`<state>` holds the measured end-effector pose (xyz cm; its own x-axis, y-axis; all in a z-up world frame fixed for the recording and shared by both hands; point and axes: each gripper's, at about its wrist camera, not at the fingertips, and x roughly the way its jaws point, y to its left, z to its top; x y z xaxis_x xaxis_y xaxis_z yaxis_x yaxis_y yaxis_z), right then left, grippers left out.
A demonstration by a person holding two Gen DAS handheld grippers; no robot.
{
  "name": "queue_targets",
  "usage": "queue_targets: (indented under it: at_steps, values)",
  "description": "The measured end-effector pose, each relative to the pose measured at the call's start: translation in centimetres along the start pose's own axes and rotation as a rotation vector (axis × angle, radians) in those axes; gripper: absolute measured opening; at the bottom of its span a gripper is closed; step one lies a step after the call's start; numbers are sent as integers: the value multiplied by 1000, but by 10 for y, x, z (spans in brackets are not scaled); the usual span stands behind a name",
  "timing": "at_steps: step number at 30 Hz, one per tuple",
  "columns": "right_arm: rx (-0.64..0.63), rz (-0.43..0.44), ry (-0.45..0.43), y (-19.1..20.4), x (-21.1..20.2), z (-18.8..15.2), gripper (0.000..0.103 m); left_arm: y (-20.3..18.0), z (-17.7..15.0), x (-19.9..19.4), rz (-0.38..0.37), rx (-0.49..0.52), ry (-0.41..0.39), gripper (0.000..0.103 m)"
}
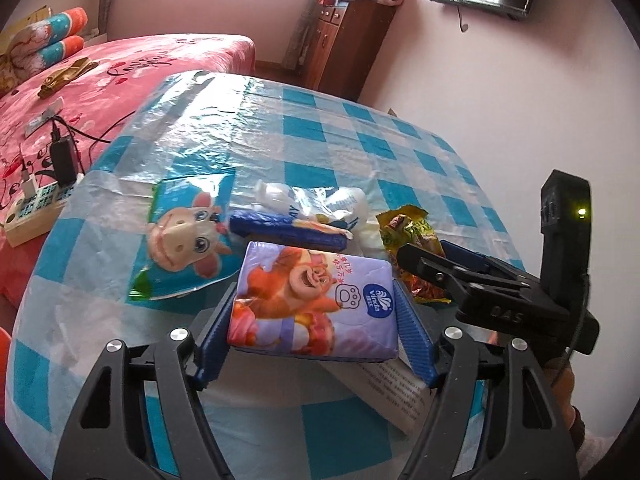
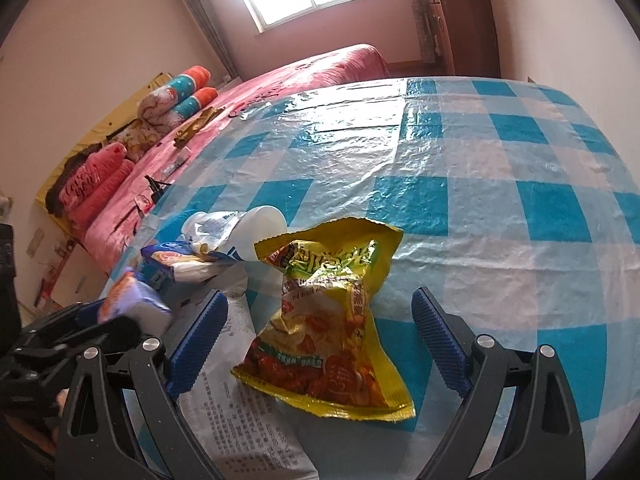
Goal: Collect trash
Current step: 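Grasp the pink tissue pack with left tool while right grasps yellow snack bag, then carry tissue pack and snack bag over the orange bucket with both tools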
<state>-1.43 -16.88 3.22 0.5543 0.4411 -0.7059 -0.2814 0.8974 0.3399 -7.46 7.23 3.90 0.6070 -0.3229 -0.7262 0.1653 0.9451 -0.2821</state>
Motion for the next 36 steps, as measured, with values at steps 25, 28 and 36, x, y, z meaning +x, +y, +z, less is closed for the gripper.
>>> queue_targets:
  at_steps: [25, 28, 36]
  values:
    - [-114, -179, 29, 23, 16, 3, 47, 45, -18, -21, 7, -91, -23, 73]
    - [-126, -185, 23, 25, 16, 2, 44, 48, -21, -22, 2, -97, -24, 73]
    - [-162, -234, -3, 36, 12, 0, 36, 58, -25, -29, -12, -110, -39, 73]
